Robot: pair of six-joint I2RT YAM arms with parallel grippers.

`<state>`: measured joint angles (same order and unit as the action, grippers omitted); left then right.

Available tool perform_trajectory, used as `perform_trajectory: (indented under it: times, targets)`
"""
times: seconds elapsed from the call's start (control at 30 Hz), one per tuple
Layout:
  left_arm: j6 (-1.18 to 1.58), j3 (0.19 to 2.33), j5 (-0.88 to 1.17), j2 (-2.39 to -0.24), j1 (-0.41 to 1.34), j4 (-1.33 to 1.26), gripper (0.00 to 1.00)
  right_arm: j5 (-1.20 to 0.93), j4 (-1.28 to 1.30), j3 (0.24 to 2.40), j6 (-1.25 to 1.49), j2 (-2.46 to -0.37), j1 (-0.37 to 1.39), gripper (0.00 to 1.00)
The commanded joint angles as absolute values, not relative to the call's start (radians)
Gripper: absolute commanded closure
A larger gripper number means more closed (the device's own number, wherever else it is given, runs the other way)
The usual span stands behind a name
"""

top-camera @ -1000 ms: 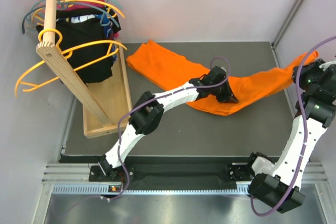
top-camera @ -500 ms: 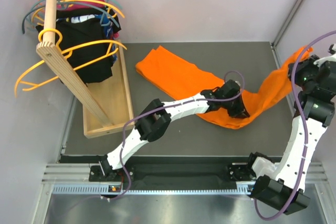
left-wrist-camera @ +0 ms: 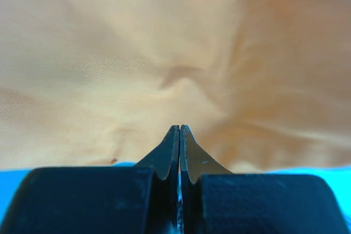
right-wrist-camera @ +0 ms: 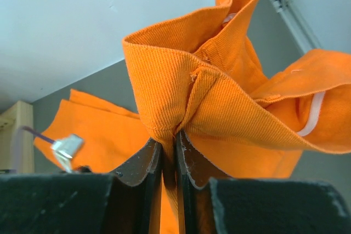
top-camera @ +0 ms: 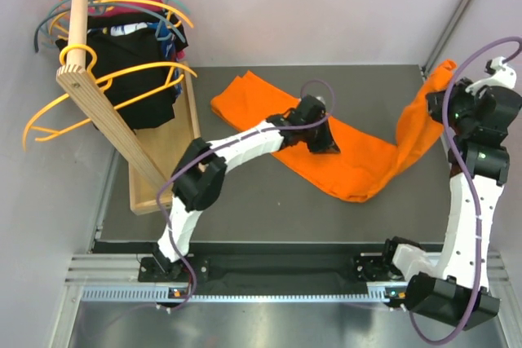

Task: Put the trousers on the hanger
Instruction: Fold the trousers at the center of the board.

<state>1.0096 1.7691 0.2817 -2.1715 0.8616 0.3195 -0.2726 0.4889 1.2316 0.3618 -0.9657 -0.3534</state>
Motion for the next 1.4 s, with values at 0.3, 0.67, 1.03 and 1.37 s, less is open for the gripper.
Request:
perform_trajectory:
  times: [0.3, 0.67, 1.03, 1.37]
  targets:
    - [0.764, 1.729, 0.126, -1.85, 0.692, 0.399, 1.0, -0.18, 0.319, 1.348, 0.408, -1.123, -0.04, 1.0]
    - [0.672, 1.668, -0.021, -1.605, 0.655, 0.469, 1.0, -0.003, 0.175, 1.505, 0.422, -1.37, 0.27, 1.0]
    - [0.68, 1.591, -0.035, -1.496, 0.571, 0.56, 1.0, 0.074, 0.072, 1.807, 0.408, -1.707, 0.432, 1.0]
    - [0.678, 1.598, 0.044, -1.407, 0.439, 0.627, 1.0, 0.069, 0.057, 2.017, 0.416, -1.971, 0.497, 1.0]
